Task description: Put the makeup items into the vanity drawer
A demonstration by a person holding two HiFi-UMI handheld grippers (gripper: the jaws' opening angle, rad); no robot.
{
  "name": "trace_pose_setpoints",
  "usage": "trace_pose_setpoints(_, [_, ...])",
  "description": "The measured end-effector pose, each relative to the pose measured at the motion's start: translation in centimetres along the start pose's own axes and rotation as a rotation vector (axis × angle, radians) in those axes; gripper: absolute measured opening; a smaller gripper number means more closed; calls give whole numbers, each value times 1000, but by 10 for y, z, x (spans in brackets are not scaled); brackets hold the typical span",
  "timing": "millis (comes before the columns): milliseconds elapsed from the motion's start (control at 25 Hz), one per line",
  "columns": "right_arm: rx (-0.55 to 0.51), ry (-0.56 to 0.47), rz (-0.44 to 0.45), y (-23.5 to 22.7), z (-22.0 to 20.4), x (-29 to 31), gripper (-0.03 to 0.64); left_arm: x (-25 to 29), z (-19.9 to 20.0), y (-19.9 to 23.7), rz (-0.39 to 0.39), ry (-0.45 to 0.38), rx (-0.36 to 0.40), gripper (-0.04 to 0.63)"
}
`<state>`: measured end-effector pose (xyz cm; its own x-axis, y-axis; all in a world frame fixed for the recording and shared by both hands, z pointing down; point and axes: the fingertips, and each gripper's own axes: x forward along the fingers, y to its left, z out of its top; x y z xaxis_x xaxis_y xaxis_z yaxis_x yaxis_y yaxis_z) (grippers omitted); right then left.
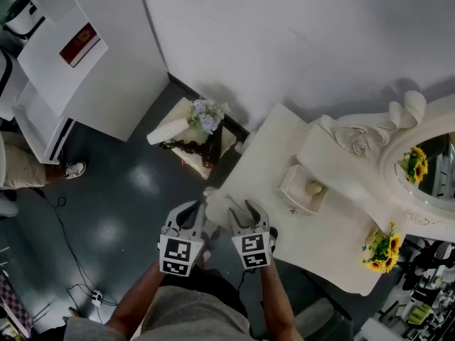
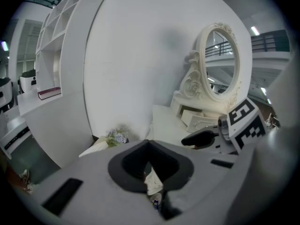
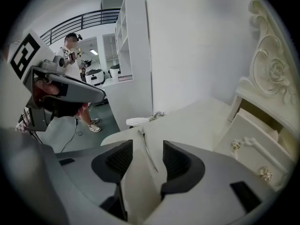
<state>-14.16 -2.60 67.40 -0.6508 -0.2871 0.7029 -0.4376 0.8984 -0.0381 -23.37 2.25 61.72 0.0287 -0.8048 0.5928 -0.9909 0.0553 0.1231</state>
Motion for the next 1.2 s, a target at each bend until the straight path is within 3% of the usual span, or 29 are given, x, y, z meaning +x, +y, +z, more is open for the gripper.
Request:
trace_pose_setpoints(200, [-59,56,2,2,-6,5,198,4,0,2,5,3,-2,0])
trace_pose_setpoints(560, [-106,74,-10,10,-7,6,31,4,2,0,4,1,-1,0])
trace_pose_setpoints(920, [-101,45,-17,9,-3,2,21,-1,4,2,16,-9,-3,0])
trace_pose_setpoints(1200, [-98,-38,-64,3,25,-23,20,-10,32,-2,6,-61,29,0])
